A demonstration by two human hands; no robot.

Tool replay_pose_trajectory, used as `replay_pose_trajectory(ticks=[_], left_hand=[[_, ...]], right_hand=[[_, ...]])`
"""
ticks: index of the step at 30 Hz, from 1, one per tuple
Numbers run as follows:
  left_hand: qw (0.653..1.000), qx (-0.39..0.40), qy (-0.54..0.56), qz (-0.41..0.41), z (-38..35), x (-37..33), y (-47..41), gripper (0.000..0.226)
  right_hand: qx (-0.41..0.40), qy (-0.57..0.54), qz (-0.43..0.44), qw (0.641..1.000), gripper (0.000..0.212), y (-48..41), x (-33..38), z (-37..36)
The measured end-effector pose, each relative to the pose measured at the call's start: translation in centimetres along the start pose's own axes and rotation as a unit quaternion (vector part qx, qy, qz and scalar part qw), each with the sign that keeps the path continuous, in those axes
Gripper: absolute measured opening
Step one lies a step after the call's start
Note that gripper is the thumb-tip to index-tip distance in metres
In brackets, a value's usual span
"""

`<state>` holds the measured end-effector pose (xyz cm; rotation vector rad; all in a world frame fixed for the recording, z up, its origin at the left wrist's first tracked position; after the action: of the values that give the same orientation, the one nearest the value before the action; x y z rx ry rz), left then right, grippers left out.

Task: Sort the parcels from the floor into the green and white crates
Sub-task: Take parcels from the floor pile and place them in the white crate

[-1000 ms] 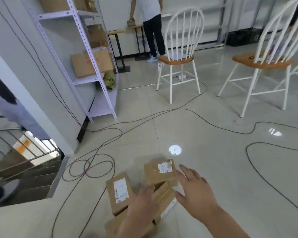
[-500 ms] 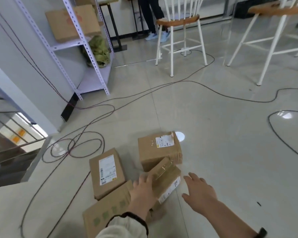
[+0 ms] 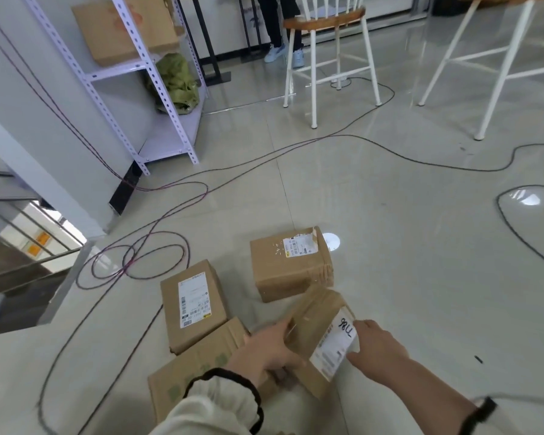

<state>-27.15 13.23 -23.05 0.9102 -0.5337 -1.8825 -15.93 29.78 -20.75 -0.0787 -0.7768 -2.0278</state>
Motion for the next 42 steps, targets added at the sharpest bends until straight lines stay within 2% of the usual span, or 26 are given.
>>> replay_pose_trajectory(ticks=[2,4,8,11,13,21,22,25,28,30,35,39,42], left_hand=[[0.999,0.052,0.009,0.004,-1.1,0.4,0.1,0.094],[0.998,0.068,-0.015,0.007,-1.5,0.7,0.2,0.085],[0.996,0.008,-0.087,0.002,-1.4,0.2,0.2,0.053],[0.982,-0.039,-0.187,0.009,-1.7,0.4,0.3,0.047],[0.980,-0.051,-0.193,0.015,-1.7,0.5,0.3,0.049],[0.994,-0.082,-0.077,0.002,-1.0,1.6,-0.4,0.055],[0.994,-0.097,-0.054,-0.010,-0.8,1.6,-0.5,0.055],[0.990,-0.123,0.028,-0.061,-0.4,0.0,-0.8,0.063],[0.979,-0.096,0.160,-0.089,-0.4,-2.0,-1.0,0.074],[0.971,-0.094,0.209,-0.063,0.3,-2.2,-1.3,0.076],[0.981,-0.143,0.110,0.077,1.4,0.3,-0.1,0.042],[0.971,-0.013,0.196,0.139,-1.9,1.9,0.7,0.038],[0.969,0.041,0.217,0.113,-3.2,1.8,0.7,0.053]], right_hand=[[0.005,-0.028,-0.008,1.000,0.076,-0.1,-0.7,-0.5],[0.002,-0.044,-0.007,0.999,0.089,-0.1,-0.9,-0.7],[0.027,-0.079,0.005,0.996,0.088,-0.2,-0.7,-1.6],[0.077,-0.101,0.001,0.992,0.084,0.1,-0.8,-3.0],[0.098,-0.097,0.002,0.990,0.085,0.3,-0.9,-3.7],[0.135,-0.137,-0.012,0.981,0.100,-0.1,-1.9,-4.7],[0.142,-0.141,-0.030,0.979,0.095,-0.2,-2.3,-5.0],[0.176,-0.170,-0.104,0.964,0.059,0.4,-3.6,-5.6],[0.200,-0.187,-0.166,0.947,0.047,1.7,-5.1,-5.5],[0.201,-0.116,-0.166,0.958,0.046,2.2,-5.8,-4.8],[0.235,-0.030,-0.131,0.963,0.039,2.5,-4.9,-4.7],[0.312,-0.078,-0.132,0.938,0.044,2.8,-3.9,-6.7],[0.258,-0.156,-0.116,0.946,0.050,1.5,-2.8,-6.5]])
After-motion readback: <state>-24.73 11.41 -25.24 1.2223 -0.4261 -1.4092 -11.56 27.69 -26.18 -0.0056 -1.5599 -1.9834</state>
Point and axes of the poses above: each hand's wrist, its own y-axis away from the middle knuckle, its own z-axis out of the back of the hand, x = y × z, the point moved 9 cm from there along -y, towards the middle knuckle, and after that the axes turned 1 degree about x, right-handed, at the moved point
